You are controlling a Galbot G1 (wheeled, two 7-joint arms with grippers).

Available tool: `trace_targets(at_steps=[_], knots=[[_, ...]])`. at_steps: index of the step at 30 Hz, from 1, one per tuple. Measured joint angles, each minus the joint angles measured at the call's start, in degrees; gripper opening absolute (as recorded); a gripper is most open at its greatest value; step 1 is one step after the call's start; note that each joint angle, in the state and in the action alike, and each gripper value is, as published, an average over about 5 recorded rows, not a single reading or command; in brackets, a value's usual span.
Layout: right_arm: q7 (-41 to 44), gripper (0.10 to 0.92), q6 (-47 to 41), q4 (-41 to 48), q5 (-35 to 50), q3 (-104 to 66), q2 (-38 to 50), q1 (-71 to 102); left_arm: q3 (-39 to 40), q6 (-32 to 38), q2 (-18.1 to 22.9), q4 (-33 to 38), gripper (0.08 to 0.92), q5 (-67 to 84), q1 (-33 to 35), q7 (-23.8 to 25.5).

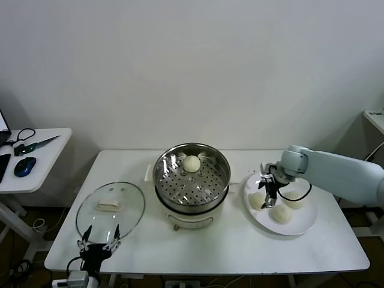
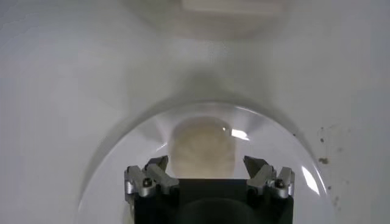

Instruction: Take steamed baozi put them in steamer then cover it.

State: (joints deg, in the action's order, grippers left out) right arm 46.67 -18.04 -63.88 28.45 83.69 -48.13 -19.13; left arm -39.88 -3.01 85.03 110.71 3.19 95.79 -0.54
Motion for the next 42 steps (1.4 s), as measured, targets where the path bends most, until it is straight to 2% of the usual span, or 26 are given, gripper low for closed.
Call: trace_targets(at_steps=[3, 8, 15, 24, 32, 42], knots=[[0.2, 0.688, -0.2, 0.5, -0.1, -0.3, -0.3, 0.4, 0.0, -0.1, 0.0, 0.0, 0.823, 0.0, 0.0, 0.0], [0.6, 0.638, -0.3, 0.6, 0.1, -0.6, -0.4, 0.5, 0.0, -0.4, 0.0, 0.3, 0.823, 0.1, 0.0, -0.1], [2.5, 0.628, 0.8, -0.8, 2.1, 2.1, 0.0, -4.7, 0.0, -0.5, 0.1, 0.5, 0.823, 0.0, 0.0, -0.2], [7.6, 0.628, 2.9, -4.1, 9.5, 11.7, -2.1, -23.7, 0.6, -0.7, -0.1, 1.2, 0.823, 0.2, -0.1, -0.3], [6.8, 0.628, 0.1, -9.5, 20.6, 12.4, -8.3, -35.5, 1.2, -1.1, -0.2, 1.9, 0.823, 0.3, -0.4, -0.3], [0.4, 0.628, -5.5, -11.8, 28.9, 9.5, -20.2, -35.1, 0.7, -0.7, -0.7, 2.9, 0.823, 0.6, -0.2, -0.3]])
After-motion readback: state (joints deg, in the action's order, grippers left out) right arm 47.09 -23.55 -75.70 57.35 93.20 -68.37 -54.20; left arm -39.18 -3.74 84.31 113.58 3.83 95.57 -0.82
